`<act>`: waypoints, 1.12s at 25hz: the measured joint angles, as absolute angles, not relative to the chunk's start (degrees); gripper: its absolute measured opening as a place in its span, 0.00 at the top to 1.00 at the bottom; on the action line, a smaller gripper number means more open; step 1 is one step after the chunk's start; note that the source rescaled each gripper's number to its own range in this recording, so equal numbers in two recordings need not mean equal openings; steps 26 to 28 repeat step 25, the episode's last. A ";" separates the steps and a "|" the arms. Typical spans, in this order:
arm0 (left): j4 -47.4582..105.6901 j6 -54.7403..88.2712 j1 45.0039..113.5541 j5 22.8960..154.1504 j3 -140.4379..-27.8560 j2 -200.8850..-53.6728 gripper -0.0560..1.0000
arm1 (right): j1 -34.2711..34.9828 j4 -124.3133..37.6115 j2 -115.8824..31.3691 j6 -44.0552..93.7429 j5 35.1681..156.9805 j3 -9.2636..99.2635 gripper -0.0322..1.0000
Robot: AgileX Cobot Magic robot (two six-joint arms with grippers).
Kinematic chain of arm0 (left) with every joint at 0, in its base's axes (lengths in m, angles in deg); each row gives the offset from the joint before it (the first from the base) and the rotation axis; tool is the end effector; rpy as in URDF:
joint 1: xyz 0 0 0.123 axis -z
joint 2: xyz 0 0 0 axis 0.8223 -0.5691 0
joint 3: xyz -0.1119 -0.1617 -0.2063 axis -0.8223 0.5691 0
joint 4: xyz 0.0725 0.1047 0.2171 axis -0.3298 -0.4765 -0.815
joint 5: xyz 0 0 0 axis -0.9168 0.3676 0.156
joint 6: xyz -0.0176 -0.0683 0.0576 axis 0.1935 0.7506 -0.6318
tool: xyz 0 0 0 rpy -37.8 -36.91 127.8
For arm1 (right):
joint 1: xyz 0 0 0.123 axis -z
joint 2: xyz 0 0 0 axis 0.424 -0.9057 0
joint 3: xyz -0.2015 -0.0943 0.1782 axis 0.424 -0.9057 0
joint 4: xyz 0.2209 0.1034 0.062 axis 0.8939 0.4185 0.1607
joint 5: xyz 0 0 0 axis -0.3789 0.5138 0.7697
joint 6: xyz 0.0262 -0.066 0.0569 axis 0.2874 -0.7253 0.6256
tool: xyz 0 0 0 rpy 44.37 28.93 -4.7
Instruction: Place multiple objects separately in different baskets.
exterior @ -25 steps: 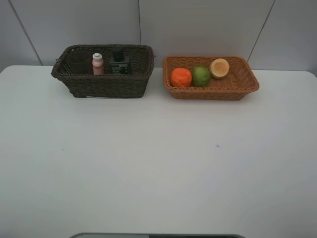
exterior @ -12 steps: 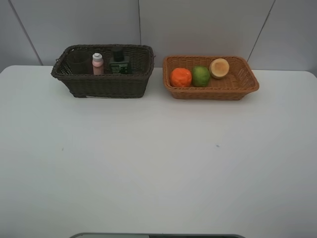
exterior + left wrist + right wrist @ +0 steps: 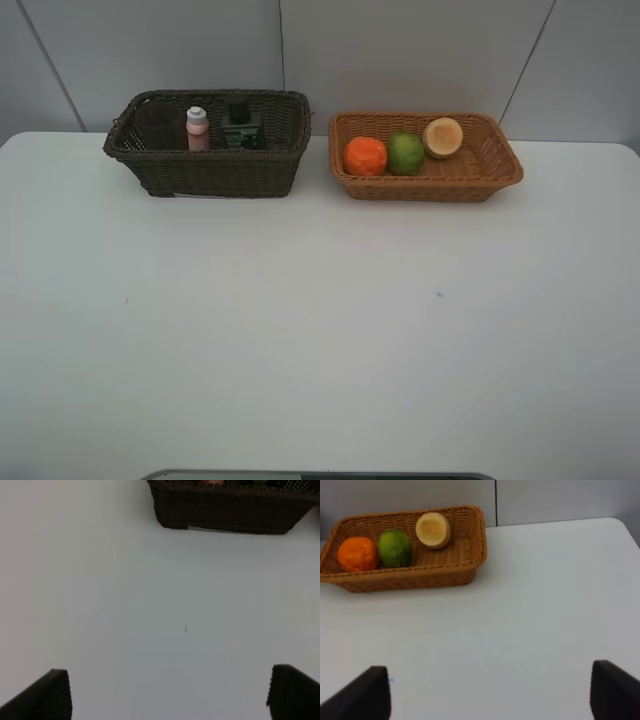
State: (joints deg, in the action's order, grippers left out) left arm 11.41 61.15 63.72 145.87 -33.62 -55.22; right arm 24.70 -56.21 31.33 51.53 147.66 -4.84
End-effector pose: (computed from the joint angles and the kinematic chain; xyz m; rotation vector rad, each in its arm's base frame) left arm -0.0023 0.0062 0.2788 -0.0378 2.0631 -0.1136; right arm -0.0097 -0.0070 0.2856 0.0660 2.0037 -0.0559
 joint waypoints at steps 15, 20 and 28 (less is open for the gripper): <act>11.41 61.15 59.12 145.82 -33.51 -53.69 0.00 | 24.70 -56.21 31.33 51.53 147.66 -4.84 0.30; 11.41 61.15 59.12 145.82 -33.51 -53.69 0.00 | 24.70 -56.21 31.33 51.53 147.66 -4.84 0.30; 11.41 61.15 59.12 145.82 -33.51 -53.69 0.00 | 24.70 -56.21 31.33 51.53 147.66 -4.84 0.30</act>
